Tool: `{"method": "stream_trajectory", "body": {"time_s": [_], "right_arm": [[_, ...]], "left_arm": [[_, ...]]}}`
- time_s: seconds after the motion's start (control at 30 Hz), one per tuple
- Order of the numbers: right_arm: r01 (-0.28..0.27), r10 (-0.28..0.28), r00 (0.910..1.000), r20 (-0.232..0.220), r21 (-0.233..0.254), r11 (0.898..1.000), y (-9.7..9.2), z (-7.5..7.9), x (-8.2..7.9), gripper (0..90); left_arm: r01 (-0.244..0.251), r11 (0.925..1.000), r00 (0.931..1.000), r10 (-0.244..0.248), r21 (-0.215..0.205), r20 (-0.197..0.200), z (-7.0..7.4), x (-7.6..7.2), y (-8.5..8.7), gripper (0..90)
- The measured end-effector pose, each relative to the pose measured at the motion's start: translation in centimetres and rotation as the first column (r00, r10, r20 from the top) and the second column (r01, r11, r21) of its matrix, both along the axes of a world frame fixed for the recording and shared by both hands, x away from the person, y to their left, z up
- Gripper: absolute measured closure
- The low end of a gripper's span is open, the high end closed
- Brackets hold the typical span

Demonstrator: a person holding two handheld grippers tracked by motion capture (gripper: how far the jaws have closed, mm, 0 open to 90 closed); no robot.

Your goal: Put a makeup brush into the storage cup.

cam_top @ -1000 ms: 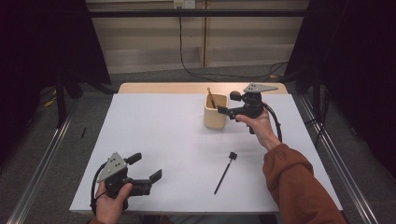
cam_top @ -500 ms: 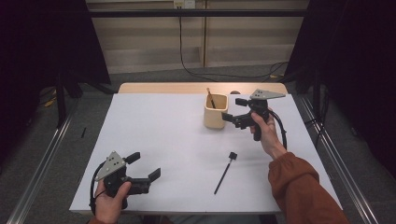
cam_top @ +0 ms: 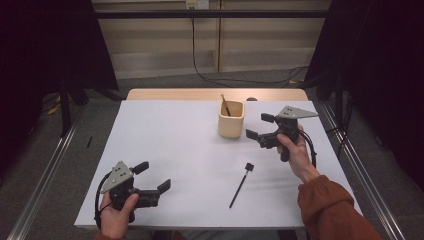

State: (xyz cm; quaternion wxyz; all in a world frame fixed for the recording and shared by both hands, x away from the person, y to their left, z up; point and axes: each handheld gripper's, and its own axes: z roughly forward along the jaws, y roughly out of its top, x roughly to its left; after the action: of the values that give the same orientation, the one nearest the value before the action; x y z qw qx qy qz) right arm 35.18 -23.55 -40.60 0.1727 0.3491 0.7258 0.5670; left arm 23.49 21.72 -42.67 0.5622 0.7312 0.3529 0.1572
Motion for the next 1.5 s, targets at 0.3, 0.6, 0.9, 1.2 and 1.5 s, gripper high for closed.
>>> {"method": "stream_trajectory", "body": {"time_s": [0.3, 0.6, 0.9, 1.2, 1.5], "right_arm": [[0.012, -0.012, 0.9999, -0.01, 0.01, 1.0, -0.9, 0.1, -1.9, 4.5], [0.03, -0.029, 0.9989, -0.036, 0.01, 1.0, -2.1, -0.4, -3.8, 5.1], [0.052, -0.052, 0.9979, -0.039, 0.015, 0.999, -3.3, 0.0, -5.9, 5.8], [0.086, -0.085, 0.9942, -0.065, 0.013, 0.996, -4.7, -1.6, -8.3, 6.9], [0.113, -0.112, 0.9914, -0.068, 0.02, 0.993, -6.1, -2.0, -11.4, 7.0]], "left_arm": [[-0.008, 0.9999, 0.9999, 0.008, 0.009, 0.009, 0.0, 0.0, 0.1, 2.3], [-0.011, 0.9999, 0.9999, 0.011, 0.012, 0.013, -0.1, 0.0, 0.3, 2.3], [-0.013, 0.9999, 0.9999, 0.013, 0.01, 0.01, 0.0, -0.1, 0.2, 2.2], [-0.01, 0.9999, 0.9998, 0.01, 0.003, 0.018, 0.1, -0.3, 0.1, 2.2], [-0.016, 0.9999, 0.9997, 0.016, 0.003, 0.017, 0.1, -0.4, 0.1, 2.2]]}}
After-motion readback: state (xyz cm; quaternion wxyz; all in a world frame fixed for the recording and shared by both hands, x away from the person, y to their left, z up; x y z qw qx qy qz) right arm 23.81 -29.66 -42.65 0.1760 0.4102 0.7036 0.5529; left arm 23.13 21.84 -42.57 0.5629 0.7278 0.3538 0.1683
